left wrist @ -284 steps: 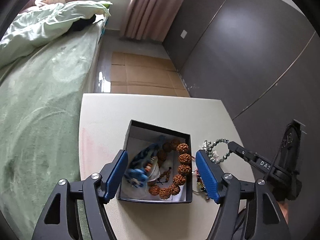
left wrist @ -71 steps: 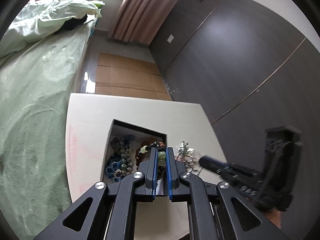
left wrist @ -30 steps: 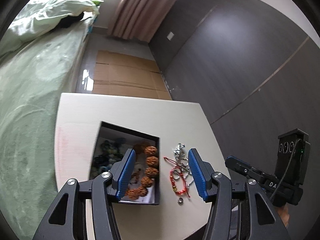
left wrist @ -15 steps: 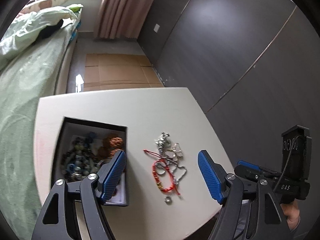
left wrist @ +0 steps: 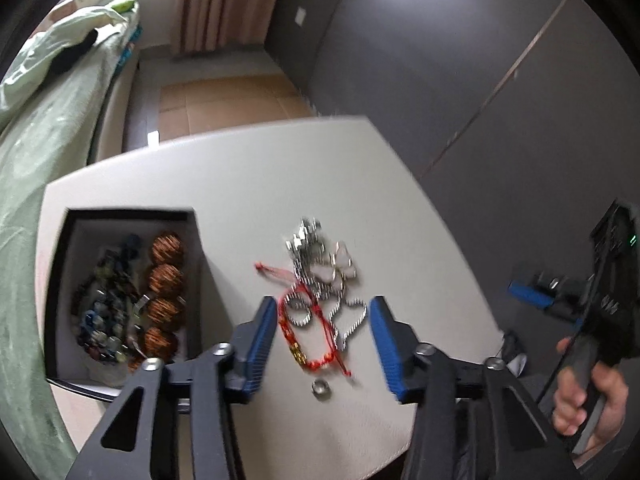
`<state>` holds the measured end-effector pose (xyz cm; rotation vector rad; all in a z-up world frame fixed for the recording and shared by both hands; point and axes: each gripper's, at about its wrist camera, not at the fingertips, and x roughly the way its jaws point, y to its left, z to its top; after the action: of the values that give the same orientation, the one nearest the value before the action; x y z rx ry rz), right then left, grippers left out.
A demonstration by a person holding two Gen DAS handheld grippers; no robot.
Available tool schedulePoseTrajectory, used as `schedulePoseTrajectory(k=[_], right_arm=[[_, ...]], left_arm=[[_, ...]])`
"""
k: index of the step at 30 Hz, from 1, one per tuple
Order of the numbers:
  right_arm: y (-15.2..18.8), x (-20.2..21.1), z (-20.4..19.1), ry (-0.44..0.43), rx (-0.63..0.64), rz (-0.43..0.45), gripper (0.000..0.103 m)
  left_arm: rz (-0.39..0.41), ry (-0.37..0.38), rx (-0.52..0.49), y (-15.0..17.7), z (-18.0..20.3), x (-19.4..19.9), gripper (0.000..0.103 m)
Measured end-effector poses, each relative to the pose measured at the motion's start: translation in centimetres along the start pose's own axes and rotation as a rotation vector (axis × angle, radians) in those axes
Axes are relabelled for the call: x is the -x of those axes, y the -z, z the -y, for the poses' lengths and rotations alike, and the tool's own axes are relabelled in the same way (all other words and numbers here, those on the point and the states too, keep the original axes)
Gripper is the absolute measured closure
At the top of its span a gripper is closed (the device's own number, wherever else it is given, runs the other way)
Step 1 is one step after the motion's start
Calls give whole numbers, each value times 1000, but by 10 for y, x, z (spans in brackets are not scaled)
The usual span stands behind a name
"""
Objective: Organize jewelry
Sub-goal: 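Grasp the red string bracelet from the pile with the left tool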
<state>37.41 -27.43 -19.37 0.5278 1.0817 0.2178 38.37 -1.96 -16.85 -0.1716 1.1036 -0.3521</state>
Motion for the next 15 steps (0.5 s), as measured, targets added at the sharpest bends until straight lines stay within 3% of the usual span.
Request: schedulePoseTrajectory(k=[8, 11, 15], right_arm=[[1, 3, -4, -29, 24, 9, 9], [1, 1, -7, -35, 35, 3, 9], [2, -6, -11, -22, 50, -11, 9]], left_arm=[[-97, -117, 10, 11, 0, -32, 78], [-103, -193, -9, 14, 3, -40, 79], [-127, -225, -8, 17, 4, -50, 79]])
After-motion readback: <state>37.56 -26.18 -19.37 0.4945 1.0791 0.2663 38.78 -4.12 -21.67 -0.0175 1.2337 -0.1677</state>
